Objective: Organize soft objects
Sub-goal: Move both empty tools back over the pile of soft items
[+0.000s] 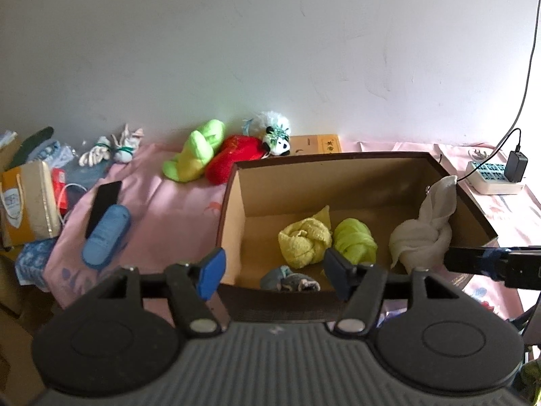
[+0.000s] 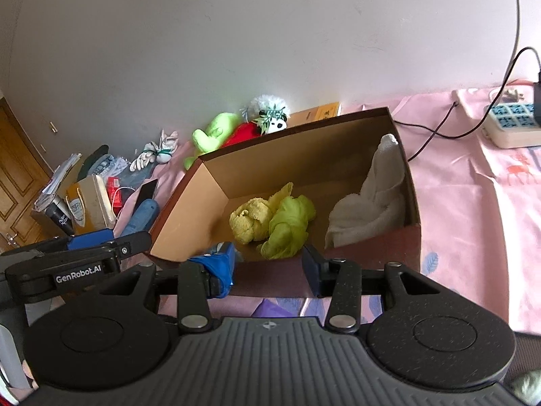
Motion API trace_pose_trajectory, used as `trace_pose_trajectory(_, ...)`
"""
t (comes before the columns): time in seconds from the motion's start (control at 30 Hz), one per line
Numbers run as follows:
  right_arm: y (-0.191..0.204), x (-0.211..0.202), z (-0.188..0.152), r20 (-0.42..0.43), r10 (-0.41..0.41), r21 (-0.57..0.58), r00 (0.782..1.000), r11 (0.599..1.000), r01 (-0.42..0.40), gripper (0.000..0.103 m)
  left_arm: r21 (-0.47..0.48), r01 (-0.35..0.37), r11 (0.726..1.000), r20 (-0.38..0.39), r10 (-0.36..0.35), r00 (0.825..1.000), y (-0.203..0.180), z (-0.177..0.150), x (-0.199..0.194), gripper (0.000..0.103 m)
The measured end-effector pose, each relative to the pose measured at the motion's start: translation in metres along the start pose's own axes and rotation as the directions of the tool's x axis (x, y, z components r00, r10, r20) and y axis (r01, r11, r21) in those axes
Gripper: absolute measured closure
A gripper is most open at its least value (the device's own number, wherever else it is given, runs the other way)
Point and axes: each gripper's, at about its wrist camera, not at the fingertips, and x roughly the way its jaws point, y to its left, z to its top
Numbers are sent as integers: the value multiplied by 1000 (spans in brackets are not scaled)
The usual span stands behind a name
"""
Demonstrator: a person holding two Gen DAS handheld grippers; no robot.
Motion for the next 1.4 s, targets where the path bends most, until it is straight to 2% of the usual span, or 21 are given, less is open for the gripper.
trace_pose_trajectory(0.2, 5, -15, -12, 17, 25, 27, 1000, 999, -26, 75, 19, -33, 999, 1, 33, 999, -3, -10, -19, 36)
trace_pose_trajectory(0.37, 11, -26, -24, 26, 30, 5, 999, 1000, -30, 75, 37, -62, 997, 0, 62, 998, -6, -19, -33, 36)
trace_pose_trajectory(0.9, 8, -59, -59, 68, 36, 44, 997, 998, -39, 73, 36, -96, 995, -5, 96, 995, -15, -50, -67, 34)
trace_pose_trajectory(1.17, 7, -74, -81, 75, 23, 45, 997, 999, -26, 73, 29, -92, 995, -23, 93, 995, -20, -67, -74, 34)
trace_pose_trajectory(1.4, -7, -88, -96, 73, 21, 70, 997, 997, -26, 73, 41, -44, 998, -34, 46, 998, -26, -88, -84, 34)
